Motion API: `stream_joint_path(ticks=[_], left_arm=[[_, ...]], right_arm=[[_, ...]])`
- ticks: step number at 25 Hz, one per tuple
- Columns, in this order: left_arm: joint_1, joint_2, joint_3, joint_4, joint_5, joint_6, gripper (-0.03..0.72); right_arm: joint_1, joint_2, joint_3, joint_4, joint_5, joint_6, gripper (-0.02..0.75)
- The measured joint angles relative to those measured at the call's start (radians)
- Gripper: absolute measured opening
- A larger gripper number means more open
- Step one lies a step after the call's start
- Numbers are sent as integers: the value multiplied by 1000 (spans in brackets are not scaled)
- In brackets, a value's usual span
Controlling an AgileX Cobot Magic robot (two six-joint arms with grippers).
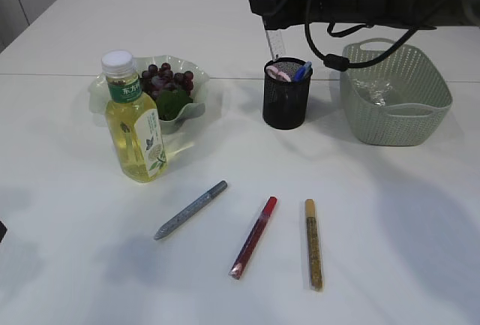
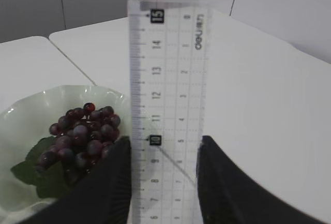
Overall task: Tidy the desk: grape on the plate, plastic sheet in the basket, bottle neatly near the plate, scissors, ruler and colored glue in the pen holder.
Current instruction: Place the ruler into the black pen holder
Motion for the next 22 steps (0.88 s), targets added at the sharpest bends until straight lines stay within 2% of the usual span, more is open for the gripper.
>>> stream_joint_path(ticks=[7, 18, 22], left_arm=[[0, 0, 0, 0, 0, 0, 432], [0, 0, 0, 0, 0, 0, 432], [0, 0, 0, 0, 0, 0, 432]], right_arm=[[-4, 107, -133, 5, -60, -2, 300], [-13, 166, -142, 9, -130, 2, 306], [-13, 188, -142, 9, -134, 36, 348]])
